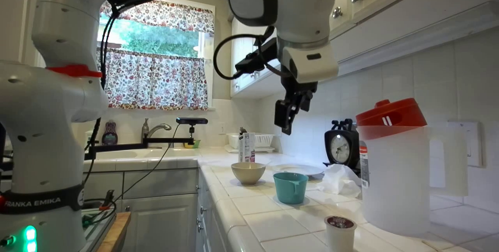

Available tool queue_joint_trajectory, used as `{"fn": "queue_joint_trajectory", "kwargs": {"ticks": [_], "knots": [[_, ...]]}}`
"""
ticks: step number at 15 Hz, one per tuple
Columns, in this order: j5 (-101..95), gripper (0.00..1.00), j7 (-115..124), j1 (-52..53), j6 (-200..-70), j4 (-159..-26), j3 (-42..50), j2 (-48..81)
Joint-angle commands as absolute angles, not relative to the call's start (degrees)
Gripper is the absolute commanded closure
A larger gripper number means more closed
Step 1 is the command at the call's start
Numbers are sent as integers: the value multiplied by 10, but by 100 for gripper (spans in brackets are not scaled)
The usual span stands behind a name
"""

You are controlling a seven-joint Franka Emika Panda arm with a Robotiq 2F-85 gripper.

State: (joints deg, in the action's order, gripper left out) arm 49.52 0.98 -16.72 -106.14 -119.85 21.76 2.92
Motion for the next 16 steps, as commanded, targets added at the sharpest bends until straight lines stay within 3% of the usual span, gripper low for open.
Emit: {"fn": "queue_joint_trajectory", "kwargs": {"ticks": [1, 16], "knots": [[498, 0, 71, -180, -1042, -1160, 207, 85], [572, 0, 201, -201, -1059, -1157, 200, 172]]}}
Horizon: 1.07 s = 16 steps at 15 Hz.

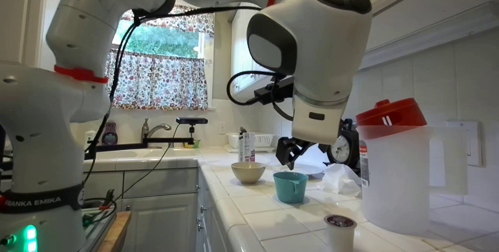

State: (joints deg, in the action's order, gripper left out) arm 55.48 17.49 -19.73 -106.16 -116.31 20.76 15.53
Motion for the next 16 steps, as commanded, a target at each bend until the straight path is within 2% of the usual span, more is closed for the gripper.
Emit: {"fn": "queue_joint_trajectory", "kwargs": {"ticks": [1, 16], "knots": [[573, 0, 206, -201, -1060, -1159, 199, 179], [609, 0, 251, -202, -1026, -1161, 185, 228]]}}
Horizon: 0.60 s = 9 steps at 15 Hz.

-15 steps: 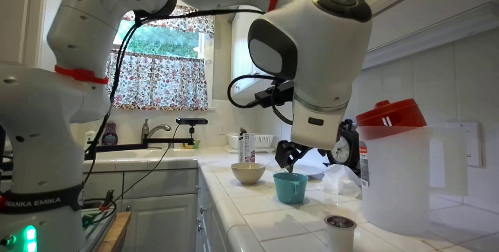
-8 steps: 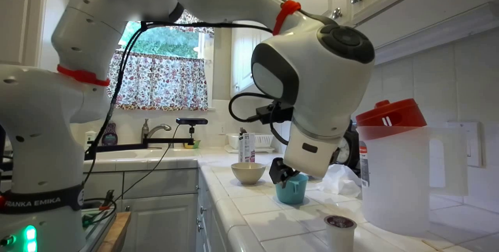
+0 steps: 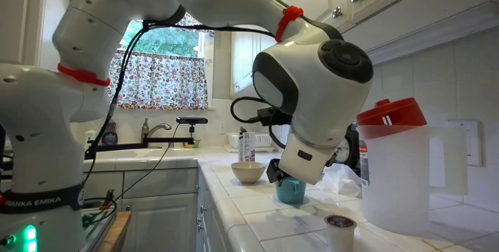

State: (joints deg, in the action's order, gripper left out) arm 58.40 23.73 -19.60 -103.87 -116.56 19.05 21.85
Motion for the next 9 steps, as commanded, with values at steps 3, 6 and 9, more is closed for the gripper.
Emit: {"fn": "queue_joint_trajectory", "kwargs": {"ticks": [3, 6, 9], "knots": [[619, 0, 254, -201, -1026, -1160, 185, 236], [617, 0, 261, -202, -1026, -1160, 188, 244], [615, 3, 266, -204, -1025, -1158, 191, 248]]}}
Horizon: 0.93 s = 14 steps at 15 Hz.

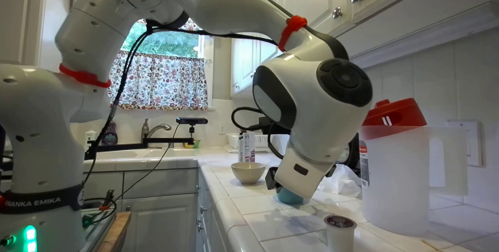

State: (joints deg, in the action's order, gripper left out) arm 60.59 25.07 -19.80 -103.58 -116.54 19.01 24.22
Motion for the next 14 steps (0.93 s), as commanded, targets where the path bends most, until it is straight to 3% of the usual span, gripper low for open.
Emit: {"fn": "queue_joint_trajectory", "kwargs": {"ticks": [1, 14], "knots": [[614, 6, 267, -205, -1023, -1158, 191, 249], [605, 7, 258, -201, -1033, -1163, 193, 247]]}}
